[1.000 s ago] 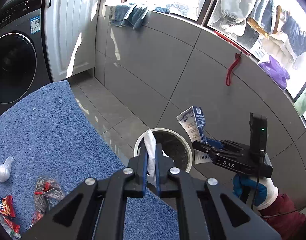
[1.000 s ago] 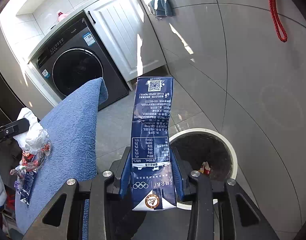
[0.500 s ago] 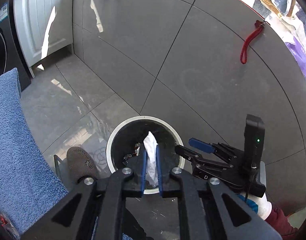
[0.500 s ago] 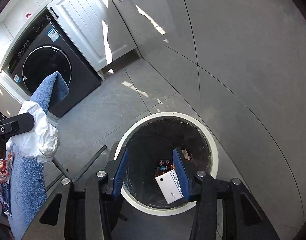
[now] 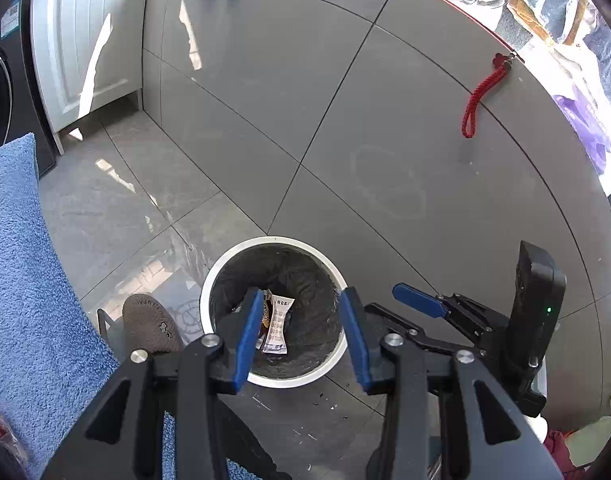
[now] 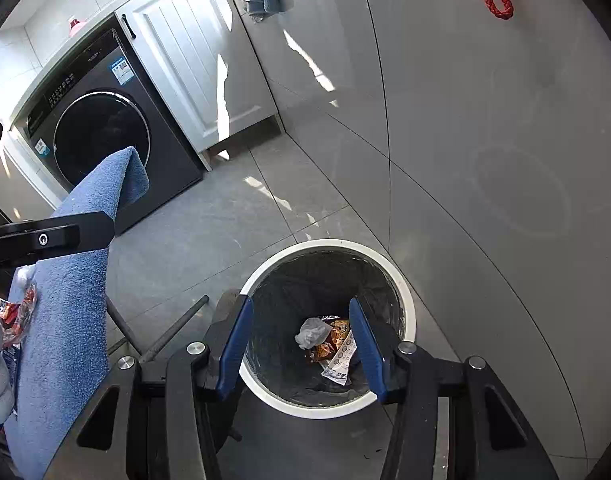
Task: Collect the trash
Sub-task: 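Move both open tools back over the remaining trash on the table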
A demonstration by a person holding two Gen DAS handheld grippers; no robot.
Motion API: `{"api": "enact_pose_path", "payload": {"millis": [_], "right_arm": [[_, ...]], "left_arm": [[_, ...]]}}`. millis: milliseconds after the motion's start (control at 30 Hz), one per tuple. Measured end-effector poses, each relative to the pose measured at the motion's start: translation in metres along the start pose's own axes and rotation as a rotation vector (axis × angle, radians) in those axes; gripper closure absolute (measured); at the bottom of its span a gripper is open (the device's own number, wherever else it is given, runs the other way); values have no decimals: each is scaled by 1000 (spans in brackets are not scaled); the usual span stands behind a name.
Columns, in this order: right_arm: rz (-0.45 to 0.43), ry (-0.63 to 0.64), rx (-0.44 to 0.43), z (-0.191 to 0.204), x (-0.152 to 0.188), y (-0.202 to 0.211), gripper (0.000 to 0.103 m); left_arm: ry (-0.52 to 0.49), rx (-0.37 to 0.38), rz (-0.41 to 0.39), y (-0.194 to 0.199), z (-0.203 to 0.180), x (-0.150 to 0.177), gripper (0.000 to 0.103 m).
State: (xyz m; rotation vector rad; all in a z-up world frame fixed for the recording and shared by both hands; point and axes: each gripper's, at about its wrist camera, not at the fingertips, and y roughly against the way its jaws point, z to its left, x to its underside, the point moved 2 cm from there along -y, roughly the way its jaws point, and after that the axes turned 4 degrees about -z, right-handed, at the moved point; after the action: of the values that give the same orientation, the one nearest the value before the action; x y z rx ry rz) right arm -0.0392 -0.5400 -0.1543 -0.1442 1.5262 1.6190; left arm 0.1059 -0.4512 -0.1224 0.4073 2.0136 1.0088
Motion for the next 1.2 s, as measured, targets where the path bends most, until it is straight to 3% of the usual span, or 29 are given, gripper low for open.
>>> {"api": "enact_pose_path", "payload": {"millis": [433,667,733,800,967,1200], "right_arm": [[-167,130,-50,73,-20,78,56],[-234,234,-116,131,-26,114,55],[-249,259,-134,148,-28,123,54],[-261,284,-151,166,-29,131,52],[-259,351,-195,211,-25,141,52],[-203,444,-266,277,-2,139,52]], "left_arm": [[-1,-78,-191,125,18,37,65],[44,-143,-289,203,62,67,64],[61,-166,-329,228,73,78,58],[80,-189,-373,253,86,91,54],[116,-249,-445,310,127,135,54],[224,-414,-475,364,204,216,54]]}}
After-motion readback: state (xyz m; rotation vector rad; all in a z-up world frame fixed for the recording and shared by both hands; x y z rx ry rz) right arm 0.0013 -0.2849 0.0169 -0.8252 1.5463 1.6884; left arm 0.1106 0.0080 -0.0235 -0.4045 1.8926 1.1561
